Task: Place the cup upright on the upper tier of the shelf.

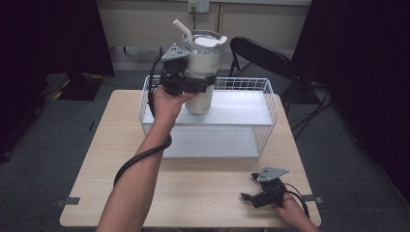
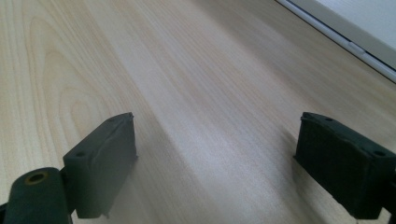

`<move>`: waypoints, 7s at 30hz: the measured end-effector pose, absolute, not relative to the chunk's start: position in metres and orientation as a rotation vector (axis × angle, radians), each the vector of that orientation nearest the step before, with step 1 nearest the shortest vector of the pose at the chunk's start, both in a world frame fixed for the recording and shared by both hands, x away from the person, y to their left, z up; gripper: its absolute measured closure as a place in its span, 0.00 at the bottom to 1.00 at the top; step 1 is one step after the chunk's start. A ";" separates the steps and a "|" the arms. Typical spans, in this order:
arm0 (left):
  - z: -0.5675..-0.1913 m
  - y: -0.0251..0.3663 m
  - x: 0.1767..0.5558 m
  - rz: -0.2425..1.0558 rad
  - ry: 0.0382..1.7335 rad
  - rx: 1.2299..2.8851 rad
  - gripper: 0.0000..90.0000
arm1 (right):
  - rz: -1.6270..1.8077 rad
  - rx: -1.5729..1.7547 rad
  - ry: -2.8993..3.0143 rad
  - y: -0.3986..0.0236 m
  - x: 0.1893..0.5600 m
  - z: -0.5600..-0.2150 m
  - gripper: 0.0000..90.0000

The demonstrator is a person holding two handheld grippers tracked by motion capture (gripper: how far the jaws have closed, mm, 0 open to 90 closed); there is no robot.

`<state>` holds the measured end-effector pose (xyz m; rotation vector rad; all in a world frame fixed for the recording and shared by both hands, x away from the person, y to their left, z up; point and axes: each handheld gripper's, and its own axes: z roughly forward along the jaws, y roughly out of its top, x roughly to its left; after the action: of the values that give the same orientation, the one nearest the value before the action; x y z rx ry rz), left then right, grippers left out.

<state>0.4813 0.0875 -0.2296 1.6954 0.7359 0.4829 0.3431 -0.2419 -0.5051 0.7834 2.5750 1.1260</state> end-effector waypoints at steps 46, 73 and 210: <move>-0.254 0.088 0.497 0.535 0.783 1.682 0.11 | 1.126 0.784 2.575 -0.242 0.343 -0.505 0.13; -0.262 0.097 0.486 0.568 0.728 1.674 0.11 | 1.126 0.779 2.578 -0.243 0.342 -0.505 0.13; -0.469 0.265 0.357 0.411 1.016 1.789 0.17 | 1.127 0.772 2.582 -0.244 0.341 -0.505 0.13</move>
<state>0.3566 0.2648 -0.4693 1.7885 1.0162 0.4114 0.3409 -0.2435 -0.5051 0.7715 2.5823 1.1268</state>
